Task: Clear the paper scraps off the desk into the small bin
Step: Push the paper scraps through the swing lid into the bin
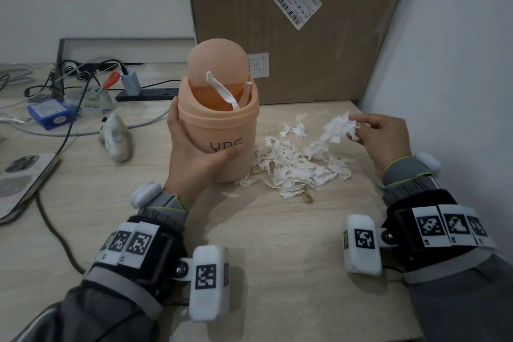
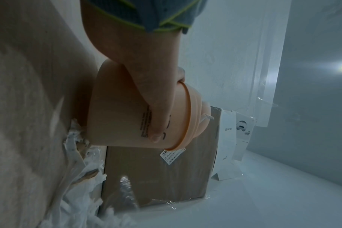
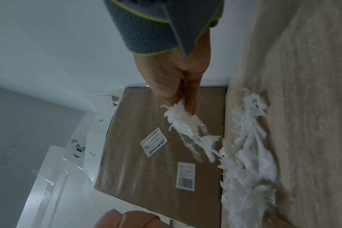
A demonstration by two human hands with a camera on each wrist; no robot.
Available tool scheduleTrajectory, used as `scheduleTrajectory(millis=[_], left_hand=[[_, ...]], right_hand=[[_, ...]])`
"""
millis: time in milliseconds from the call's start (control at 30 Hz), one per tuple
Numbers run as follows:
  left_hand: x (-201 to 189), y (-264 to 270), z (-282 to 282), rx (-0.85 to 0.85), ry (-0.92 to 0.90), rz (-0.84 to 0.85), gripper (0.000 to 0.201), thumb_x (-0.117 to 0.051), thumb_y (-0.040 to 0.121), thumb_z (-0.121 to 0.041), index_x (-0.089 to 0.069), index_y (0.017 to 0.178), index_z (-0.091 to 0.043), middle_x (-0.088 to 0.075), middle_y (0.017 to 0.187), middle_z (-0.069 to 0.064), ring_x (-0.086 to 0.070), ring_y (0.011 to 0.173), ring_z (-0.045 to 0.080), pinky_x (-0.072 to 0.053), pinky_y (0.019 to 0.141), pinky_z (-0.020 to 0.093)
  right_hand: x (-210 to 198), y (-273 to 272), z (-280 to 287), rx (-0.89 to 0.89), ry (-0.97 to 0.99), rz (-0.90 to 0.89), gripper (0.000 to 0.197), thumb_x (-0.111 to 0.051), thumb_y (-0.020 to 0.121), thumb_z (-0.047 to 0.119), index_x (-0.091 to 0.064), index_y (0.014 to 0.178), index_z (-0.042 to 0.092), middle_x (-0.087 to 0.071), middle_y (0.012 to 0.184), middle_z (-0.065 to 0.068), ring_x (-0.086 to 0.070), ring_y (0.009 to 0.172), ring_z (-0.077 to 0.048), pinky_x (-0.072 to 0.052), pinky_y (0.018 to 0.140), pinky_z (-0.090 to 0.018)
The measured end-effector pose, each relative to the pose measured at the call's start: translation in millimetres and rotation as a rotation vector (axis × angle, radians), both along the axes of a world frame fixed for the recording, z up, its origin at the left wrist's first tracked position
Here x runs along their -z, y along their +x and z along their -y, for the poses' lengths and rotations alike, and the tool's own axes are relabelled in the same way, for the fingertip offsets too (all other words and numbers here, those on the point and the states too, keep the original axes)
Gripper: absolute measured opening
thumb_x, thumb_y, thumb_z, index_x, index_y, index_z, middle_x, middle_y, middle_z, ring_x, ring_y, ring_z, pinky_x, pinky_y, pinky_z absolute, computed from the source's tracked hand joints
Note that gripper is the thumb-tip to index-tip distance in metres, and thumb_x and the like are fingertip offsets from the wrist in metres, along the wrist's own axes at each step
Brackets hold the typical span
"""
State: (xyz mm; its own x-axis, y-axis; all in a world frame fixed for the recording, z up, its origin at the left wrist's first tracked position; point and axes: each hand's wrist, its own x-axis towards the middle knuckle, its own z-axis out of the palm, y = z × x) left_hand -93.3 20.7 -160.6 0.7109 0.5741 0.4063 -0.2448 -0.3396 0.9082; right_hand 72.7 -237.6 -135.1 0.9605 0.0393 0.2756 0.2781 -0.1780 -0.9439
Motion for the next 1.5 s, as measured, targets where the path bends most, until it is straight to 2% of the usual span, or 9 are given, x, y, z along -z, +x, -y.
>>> scheduleTrajectory(millis=[133,333,433,533,633,1067,1267,1367,1500], left_hand=[[1,1,-1,0.008,0.011,0.004,0.13,-0.093,0.063,-0.012,-0.005,0.156,-0.032,-0.035,0.153,-0.007,-0.044,0.132,0.0,-0.044,0.099,0.018],[0,1,-1,0.01,0.01,-0.003,0.134,-0.091,0.055,-0.029,-0.005,0.156,-0.032,-0.036,0.154,-0.007,-0.044,0.136,0.007,-0.045,0.109,0.034],[0,0,-1,0.014,0.018,-0.009,0.136,-0.091,0.051,-0.037,-0.005,0.156,-0.034,-0.035,0.154,-0.008,-0.044,0.136,0.007,-0.045,0.109,0.035],[0,0,-1,0.018,0.012,-0.004,0.135,-0.091,0.052,-0.035,-0.006,0.156,-0.033,-0.036,0.154,-0.008,-0.044,0.135,0.005,-0.045,0.108,0.032],[0,0,-1,0.017,0.01,-0.001,0.136,-0.09,0.05,-0.039,-0.006,0.156,-0.032,-0.036,0.153,-0.008,-0.045,0.135,0.004,-0.045,0.105,0.027],[0,1,-1,0.026,0.017,0.003,0.132,-0.091,0.056,-0.026,-0.005,0.156,-0.034,-0.035,0.154,-0.007,-0.044,0.136,0.007,-0.045,0.106,0.029],[1,2,-1,0.022,0.016,0.006,0.132,-0.095,0.059,-0.019,-0.006,0.156,-0.033,-0.035,0.153,-0.008,-0.044,0.133,-0.001,-0.045,0.097,0.016],[1,2,-1,0.022,0.018,0.008,0.128,-0.092,0.064,-0.01,-0.006,0.156,-0.033,-0.035,0.153,-0.009,-0.044,0.131,-0.002,-0.044,0.095,0.014],[2,2,-2,0.019,0.02,0.006,0.128,-0.092,0.065,-0.008,-0.005,0.157,-0.031,-0.035,0.153,-0.008,-0.044,0.134,0.003,-0.043,0.102,0.02]], right_hand=[[0,-2,1,-0.025,0.015,-0.126,0.021,-0.055,0.082,-0.005,-0.07,0.084,0.009,-0.067,0.083,-0.01,-0.066,0.058,-0.012,-0.056,0.06,-0.014],[1,-1,-3,-0.053,0.061,-0.304,0.036,-0.051,0.084,-0.003,-0.046,0.05,0.007,-0.052,0.047,-0.005,-0.065,0.051,-0.01,-0.048,0.049,-0.015],[3,1,-4,-0.102,0.036,-0.374,0.025,-0.057,0.082,0.007,-0.052,0.058,0.006,-0.055,0.044,-0.002,-0.058,0.057,-0.019,-0.044,0.055,-0.025],[5,-5,-4,-0.18,-0.143,-0.327,0.003,-0.066,0.081,0.004,-0.067,0.083,0.003,-0.063,0.075,-0.011,-0.057,0.071,-0.02,-0.048,0.054,-0.019],[9,-4,-2,-0.203,-0.113,-0.294,0.026,-0.069,0.077,-0.003,-0.067,0.103,-0.002,-0.067,0.097,-0.016,-0.061,0.086,-0.021,-0.052,0.06,-0.01],[9,1,0,-0.12,-0.108,-0.17,0.017,-0.068,0.077,-0.003,-0.065,0.068,0.012,-0.066,0.074,-0.011,-0.063,0.07,-0.025,-0.056,0.072,-0.035],[12,1,-2,-0.103,-0.085,-0.203,0.016,-0.068,0.079,0.0,-0.061,0.067,0.008,-0.062,0.073,-0.011,-0.058,0.065,-0.019,-0.055,0.059,-0.018],[11,1,-2,-0.101,-0.075,-0.193,0.02,-0.07,0.076,0.0,-0.06,0.062,0.01,-0.064,0.077,-0.014,-0.059,0.075,-0.025,-0.055,0.076,-0.037],[0,-5,-7,-0.122,-0.036,-0.121,0.02,-0.07,0.076,-0.001,-0.057,0.064,0.009,-0.062,0.068,-0.007,-0.059,0.071,-0.023,-0.052,0.075,-0.039]])
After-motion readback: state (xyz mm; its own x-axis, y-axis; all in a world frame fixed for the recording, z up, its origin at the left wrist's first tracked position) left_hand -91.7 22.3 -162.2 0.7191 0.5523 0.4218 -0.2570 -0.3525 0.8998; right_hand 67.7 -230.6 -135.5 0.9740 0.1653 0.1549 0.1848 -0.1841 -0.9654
